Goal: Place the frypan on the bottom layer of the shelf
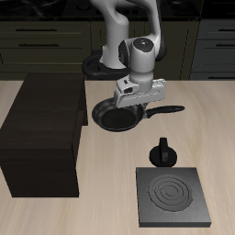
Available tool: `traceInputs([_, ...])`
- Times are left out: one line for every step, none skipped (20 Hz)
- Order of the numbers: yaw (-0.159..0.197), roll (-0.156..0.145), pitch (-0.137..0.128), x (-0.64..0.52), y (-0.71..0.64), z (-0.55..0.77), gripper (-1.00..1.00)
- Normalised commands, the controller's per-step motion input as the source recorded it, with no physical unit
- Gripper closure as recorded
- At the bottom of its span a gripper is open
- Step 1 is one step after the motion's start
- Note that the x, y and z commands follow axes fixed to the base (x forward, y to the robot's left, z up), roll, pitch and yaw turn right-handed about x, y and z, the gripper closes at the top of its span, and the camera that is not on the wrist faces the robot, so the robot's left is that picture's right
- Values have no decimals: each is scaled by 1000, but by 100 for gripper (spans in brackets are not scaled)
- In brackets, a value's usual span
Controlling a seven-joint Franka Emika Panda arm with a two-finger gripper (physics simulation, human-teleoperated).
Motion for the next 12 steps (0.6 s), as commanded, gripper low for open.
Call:
traceInputs([-5, -22, 18, 131, -79, -30, 100])
traceInputs([0, 0, 0, 0, 0, 0, 100])
traceInputs([17, -46, -9, 103, -171, 64, 100])
traceInputs([18, -2, -2, 92, -35, 19, 100])
traceInputs([41, 1, -13, 28, 15, 63, 100])
traceInputs([67, -26, -54, 21, 21, 167, 100])
traceInputs([81, 6, -45, 62, -9, 117, 100])
traceInputs([35, 24, -7, 101, 52, 139, 100])
traceInputs([66, -30, -56, 85, -73, 164, 100])
traceInputs([60, -2, -37, 177, 40, 153, 100])
traceInputs([1, 8, -9, 83, -62, 104, 100])
traceInputs([29, -21, -45, 187, -3, 151, 100])
